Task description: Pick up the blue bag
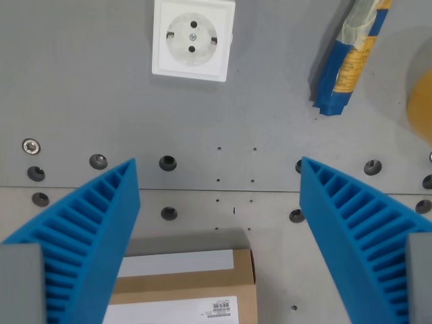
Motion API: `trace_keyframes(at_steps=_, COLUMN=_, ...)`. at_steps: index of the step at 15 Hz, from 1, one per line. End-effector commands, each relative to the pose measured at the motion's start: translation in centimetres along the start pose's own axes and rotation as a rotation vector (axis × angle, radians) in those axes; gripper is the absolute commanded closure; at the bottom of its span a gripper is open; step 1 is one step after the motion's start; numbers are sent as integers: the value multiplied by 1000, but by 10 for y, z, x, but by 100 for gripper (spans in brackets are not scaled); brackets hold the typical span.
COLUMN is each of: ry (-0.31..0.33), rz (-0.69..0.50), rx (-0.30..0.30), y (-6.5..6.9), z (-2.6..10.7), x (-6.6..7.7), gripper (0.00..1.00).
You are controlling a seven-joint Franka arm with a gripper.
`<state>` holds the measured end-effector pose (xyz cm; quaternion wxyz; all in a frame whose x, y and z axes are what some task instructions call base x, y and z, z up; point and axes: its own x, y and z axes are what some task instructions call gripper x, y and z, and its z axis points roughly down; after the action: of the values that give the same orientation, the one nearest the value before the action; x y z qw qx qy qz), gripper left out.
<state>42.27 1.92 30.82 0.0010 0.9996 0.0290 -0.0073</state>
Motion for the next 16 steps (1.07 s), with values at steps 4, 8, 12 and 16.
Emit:
trace_keyframes(at_steps=4, ry=9, rz=12, rx=0, y=1, z=-1, x=0, gripper=0)
trace_keyframes(at_steps=8, ry=31, rz=77, rx=1, y=10, z=8, x=3, gripper=0)
trace_keyframes(at_steps=12, ry=72, rz=167, rx=-3, y=28, z=27, x=8, gripper=0)
trace_keyframes(at_steps=16, ry=111, rz=280, rx=2, y=49, z=46, x=12, gripper=0)
